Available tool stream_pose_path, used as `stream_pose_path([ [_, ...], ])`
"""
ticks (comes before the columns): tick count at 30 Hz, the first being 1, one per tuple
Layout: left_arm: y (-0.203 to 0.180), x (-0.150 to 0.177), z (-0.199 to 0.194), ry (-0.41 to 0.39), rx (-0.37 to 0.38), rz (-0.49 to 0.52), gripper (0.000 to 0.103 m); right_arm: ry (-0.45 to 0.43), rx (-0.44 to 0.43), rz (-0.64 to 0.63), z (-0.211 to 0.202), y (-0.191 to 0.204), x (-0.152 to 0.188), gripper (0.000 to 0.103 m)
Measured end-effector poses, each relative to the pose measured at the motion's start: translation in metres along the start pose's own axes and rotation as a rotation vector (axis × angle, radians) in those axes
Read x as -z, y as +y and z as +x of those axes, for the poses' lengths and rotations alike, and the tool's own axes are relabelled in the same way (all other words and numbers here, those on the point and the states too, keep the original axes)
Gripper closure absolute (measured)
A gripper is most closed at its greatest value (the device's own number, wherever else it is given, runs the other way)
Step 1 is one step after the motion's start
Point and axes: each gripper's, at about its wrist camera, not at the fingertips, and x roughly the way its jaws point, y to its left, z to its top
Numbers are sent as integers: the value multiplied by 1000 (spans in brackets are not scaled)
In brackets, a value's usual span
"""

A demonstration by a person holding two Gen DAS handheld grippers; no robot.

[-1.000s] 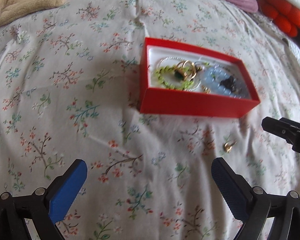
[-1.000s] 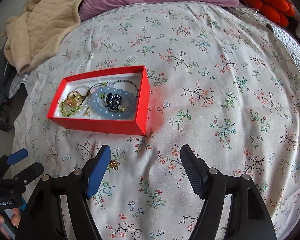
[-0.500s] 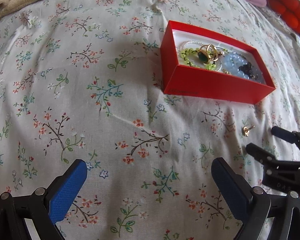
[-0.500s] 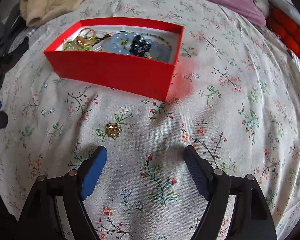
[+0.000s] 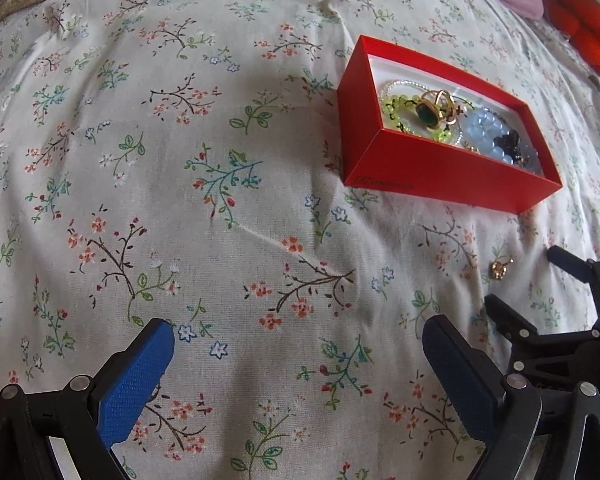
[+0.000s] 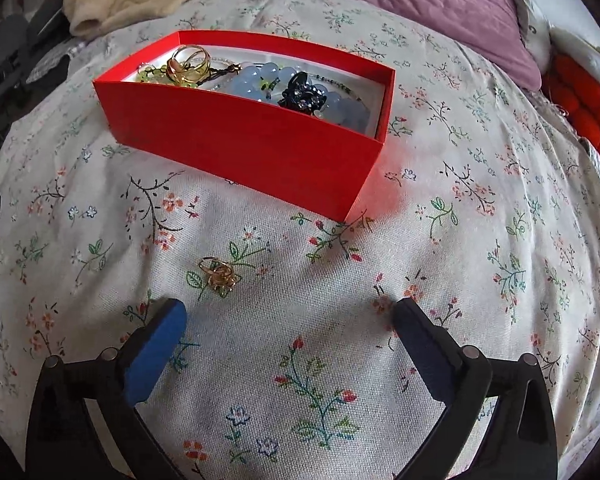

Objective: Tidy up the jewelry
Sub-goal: 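Move the right tool to the last gold earring and close on it, then carry the earring into the red box and open the right tool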

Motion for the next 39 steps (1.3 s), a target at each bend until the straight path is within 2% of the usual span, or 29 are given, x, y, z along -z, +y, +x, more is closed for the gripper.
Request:
stream_pose_path([
  [1,-2,0,1,2,2,3,1,-4,-3,-4,-1,2,-2,0],
  [4,-6,1,1,4,6,14,1,-20,-15,-27,-3,9,-5,12],
  [6,-7,2,1,5,7,20,1,-27,-33,-61,-7,15,-7,33],
  [7,-8,2,1,5,7,21,1,-29,-43,-73,-8,18,-7,39],
  [9,-8,2,1,6,5,22,1,-28,-61,-97,-10,25,-7,59],
  [10,-8,2,1,7,4,20,1,-27,-71,-105,-11,28,-7,64],
  [12,-7,2,2,8,4,15,1,-21,-89,-112,-12,31,-8,86],
  [14,-7,2,2,8,5,14,1,-19,-91,-115,-12,32,-10,92],
  [20,-8,3,3,11,3,19,1,-45,-108,-103,-27,35,-15,96],
  [30,-15,5,8,23,-7,39,1,-189,-156,-10,-73,22,-52,96],
  [39,-23,6,14,35,-14,59,1,-190,-132,44,-65,10,-79,96],
])
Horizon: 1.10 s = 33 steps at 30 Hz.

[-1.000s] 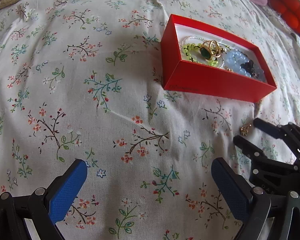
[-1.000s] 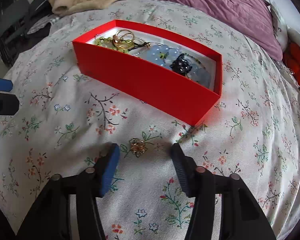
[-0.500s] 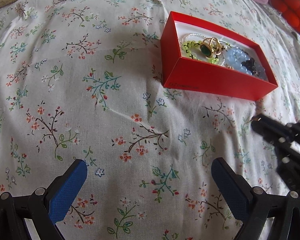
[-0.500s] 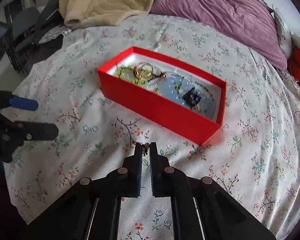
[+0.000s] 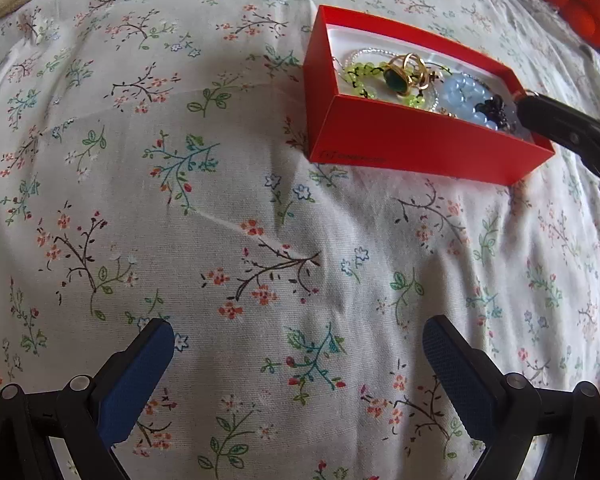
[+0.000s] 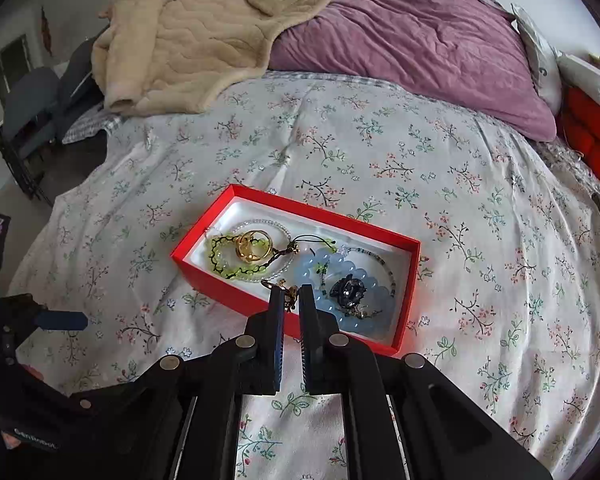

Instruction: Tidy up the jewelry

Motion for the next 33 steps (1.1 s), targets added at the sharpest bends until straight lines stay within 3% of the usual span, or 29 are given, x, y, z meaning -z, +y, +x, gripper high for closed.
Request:
stream_pose_path([
  [6,-5,0,2,3,-4,14,1,39,25,51,21,-10,-5,96],
  [13,-5,1,2,0,-12,21,1,87,-3,90,29,-18,-3,91],
  [14,-6,0,1,-2,-12,21,1,86,-7,99,26,-19,-3,86],
  [18,-9,0,-3,-19,-19,26,1,59,-29,136,6,-23,-2,48],
  [23,-19,2,-9,-60,-70,44,1,116,-10,179,-19,-21,8,47],
  [29,-25,5,-15,-85,-104,20,1,186,101,253,-42,-25,36,35],
  [33,-30,11,-18,-100,-125,6,1,236,115,277,-46,-24,50,32],
])
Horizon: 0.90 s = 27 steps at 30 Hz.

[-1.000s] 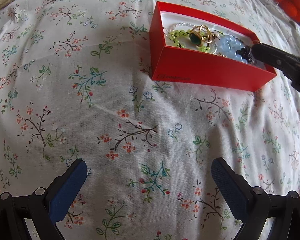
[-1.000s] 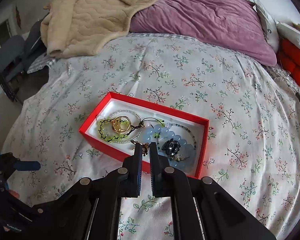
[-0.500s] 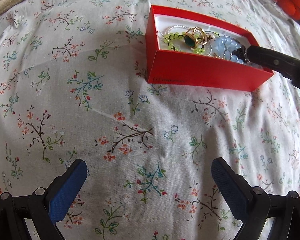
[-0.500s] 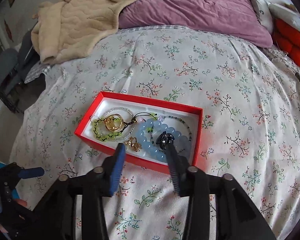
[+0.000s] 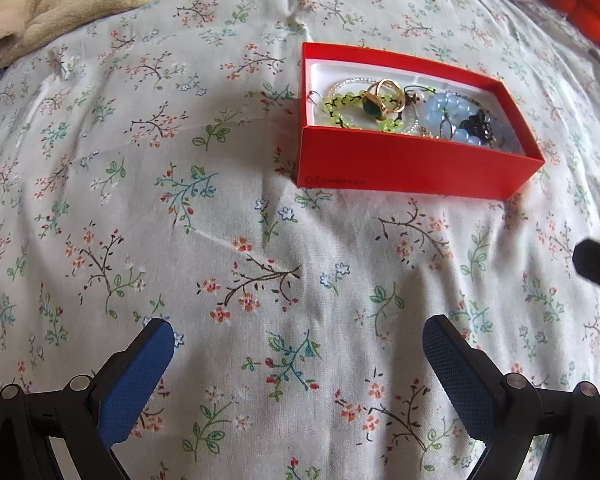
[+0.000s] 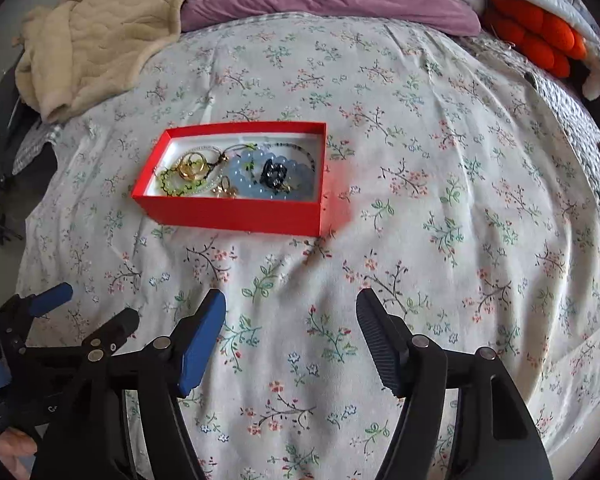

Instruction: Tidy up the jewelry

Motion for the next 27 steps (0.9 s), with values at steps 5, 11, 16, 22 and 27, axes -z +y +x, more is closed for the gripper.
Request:
stream_pose_path([
  [5,-9,10,-4,-8,-12,19,1,50,12,-26,9,2,9,32],
  [11,-16,14,-4,-15,-31,36,1,70,29,-44,14,2,12,32],
  [16,-14,14,-2,-16,-37,27,1,77,31,-50,16,1,13,32],
  [22,-14,14,0,-8,-32,34,1,94,37,-60,21,2,13,32],
  [27,-16,14,-1,-9,-30,44,1,111,24,-67,26,5,13,32],
])
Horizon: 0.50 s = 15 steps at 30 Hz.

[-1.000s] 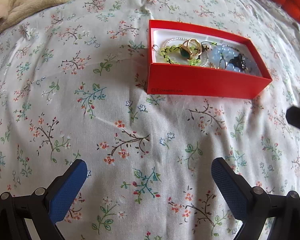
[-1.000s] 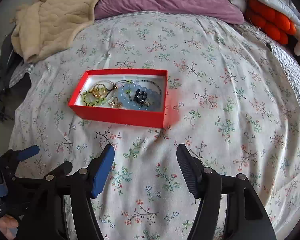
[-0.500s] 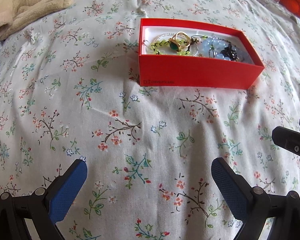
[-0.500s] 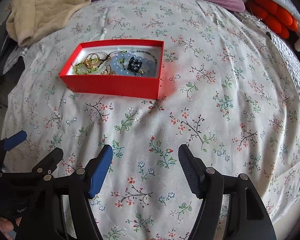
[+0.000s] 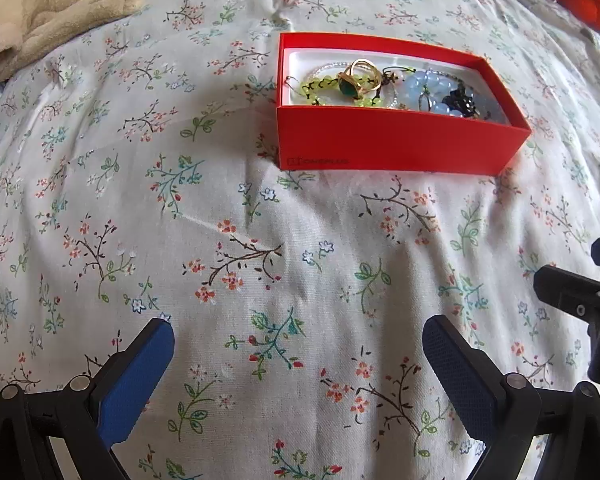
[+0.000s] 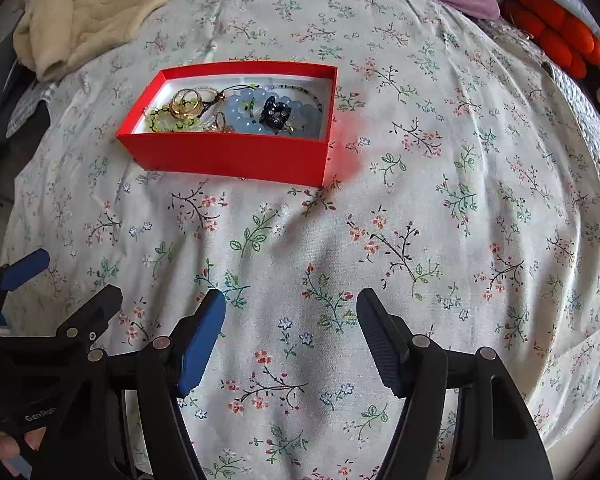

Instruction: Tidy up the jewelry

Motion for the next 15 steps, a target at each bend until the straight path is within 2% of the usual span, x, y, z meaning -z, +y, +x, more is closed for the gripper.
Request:
stream_pose_path([
  [15,3,1,-3,-3,5,-12,1,16,9,0,7,2,0,32],
])
